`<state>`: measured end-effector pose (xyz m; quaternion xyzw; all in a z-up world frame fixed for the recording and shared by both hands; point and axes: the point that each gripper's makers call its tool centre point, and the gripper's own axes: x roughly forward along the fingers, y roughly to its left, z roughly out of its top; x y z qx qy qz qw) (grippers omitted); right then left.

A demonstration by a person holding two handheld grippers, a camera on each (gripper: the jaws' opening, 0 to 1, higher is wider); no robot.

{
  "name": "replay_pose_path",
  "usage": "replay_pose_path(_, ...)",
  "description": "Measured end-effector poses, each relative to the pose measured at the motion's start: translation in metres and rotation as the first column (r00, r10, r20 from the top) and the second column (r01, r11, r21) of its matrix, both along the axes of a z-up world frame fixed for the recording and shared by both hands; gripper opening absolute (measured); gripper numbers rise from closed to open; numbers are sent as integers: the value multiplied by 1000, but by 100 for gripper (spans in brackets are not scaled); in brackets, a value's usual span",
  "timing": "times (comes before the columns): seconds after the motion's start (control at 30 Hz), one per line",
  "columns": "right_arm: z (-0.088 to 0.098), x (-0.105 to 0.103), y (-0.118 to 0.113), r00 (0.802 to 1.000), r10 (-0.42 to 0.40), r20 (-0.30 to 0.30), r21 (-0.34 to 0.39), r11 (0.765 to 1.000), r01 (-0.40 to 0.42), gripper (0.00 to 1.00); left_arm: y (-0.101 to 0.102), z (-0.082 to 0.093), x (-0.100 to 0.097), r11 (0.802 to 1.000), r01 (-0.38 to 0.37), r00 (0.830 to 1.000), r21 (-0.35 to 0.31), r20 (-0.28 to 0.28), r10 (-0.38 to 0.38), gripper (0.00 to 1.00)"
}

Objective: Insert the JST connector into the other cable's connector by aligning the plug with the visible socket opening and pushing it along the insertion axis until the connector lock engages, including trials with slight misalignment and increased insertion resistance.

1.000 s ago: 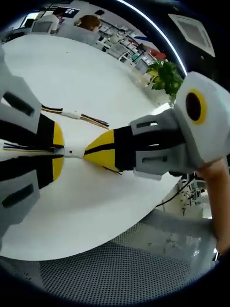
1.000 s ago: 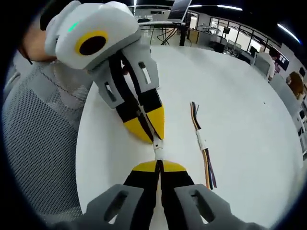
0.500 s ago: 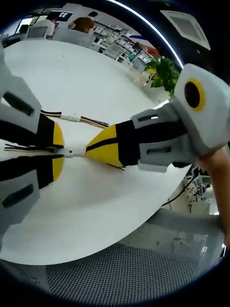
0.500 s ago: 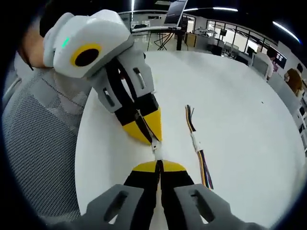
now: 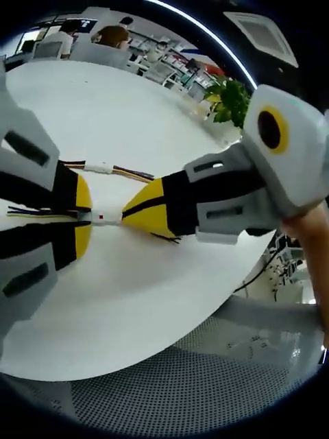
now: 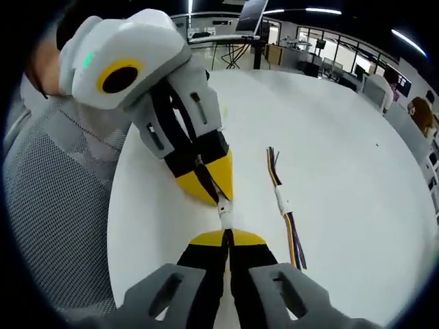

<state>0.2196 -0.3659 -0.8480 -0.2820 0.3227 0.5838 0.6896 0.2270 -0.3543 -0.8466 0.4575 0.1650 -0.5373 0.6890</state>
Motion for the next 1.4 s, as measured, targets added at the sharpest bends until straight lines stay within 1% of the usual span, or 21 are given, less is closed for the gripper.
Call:
replay_pose_path(0.3, -1, 1, -1, 1000, -14, -16, -10, 1000, 14, 0, 0, 1, 0, 1000, -7, 1000, -7, -9, 7, 0)
replay_pose_path(0.37, 0, 2, -1, 1000, -21, -15, -3, 1000, 20, 0, 0, 1, 1, 1000, -9, 1000, -9, -6, 9, 0)
replay_pose_path(0.47, 3, 4, -1, 999, -39, -33, 25, 999, 40, 0, 1, 4, 3, 1000, -17, 1000, -20, -6, 16, 0)
replay_pose_path(0.53, 4, 2, 0, 999, -28, -34, 35, 999, 29, 0, 2, 4, 2, 1000, -18, 1000, -20, -9, 18, 0)
replay_pose_path(0.67, -3, -1, -1, 1000, -2, -26, 16, 1000, 2, 0, 0, 0, -1, 1000, -8, 1000, -18, -23, 8, 0)
replay_pose_path(0.73, -2, -1, -2, 1000, 12, -19, 39, 999, -11, 0, 1, 1, -1, 999, -24, 999, -43, -46, 22, 0)
replay_pose_path(0.77, -2, 0, -3, 1000, 7, -25, 45, 999, -6, 0, 0, 1, -1, 997, -38, 997, -72, -67, 33, 0)
replay_pose_path(0.8, -2, 1, -3, 1000, 5, -26, 53, 999, -4, 0, 1, 1, 0, 996, -42, 997, -76, -69, 37, 0)
replay_pose_path(0.97, -3, 1, -3, 1000, 23, -21, 89, 996, -21, 0, 1, 1, 1, 989, -81, 990, -127, -124, 65, 0)
replay_pose_path(1.03, -3, 2, -3, 999, 13, -35, 115, 993, -9, 0, 2, 1, 1, 978, -119, 982, -170, -167, 91, 0)
replay_pose_path(1.1, -3, 2, -3, 999, 15, -34, 130, 991, -11, 0, 2, 0, 2, 965, -155, 970, -211, -216, 108, 0)
replay_pose_path(1.13, -4, 2, -3, 999, 16, -35, 135, 991, -11, 0, 2, 1, 3, 955, -178, 962, -238, -244, 119, 0)
replay_pose_path(1.17, -4, 2, -3, 999, 17, -40, 139, 990, -11, 0, 0, 1, 3, 943, -200, 954, -267, -274, 124, 2)
replay_pose_path(1.2, -5, 1, -2, 999, 22, -43, 138, 990, -16, 0, 0, 1, 2, 935, -218, 945, -281, -302, 129, 8)
replay_pose_path(1.23, -5, 1, -1, 999, 23, -40, 142, 990, -17, 0, 0, 0, 2, 930, -228, 940, -287, -313, 134, 12)
replay_pose_path(1.27, -5, 1, -1, 999, 19, -41, 141, 990, -13, 0, 2, 0, 5, 935, -220, 946, -280, -295, 134, 14)
replay_pose_path(1.33, -5, 2, -1, 999, 17, -44, 143, 990, -10, 0, 5, 0, 5, 937, -220, 946, -271, -296, 136, 13)
replay_pose_path(1.4, -5, 2, -1, 999, 11, -49, 146, 989, -4, 0, 8, -1, 3, 938, -221, 942, -268, -309, 134, 13)
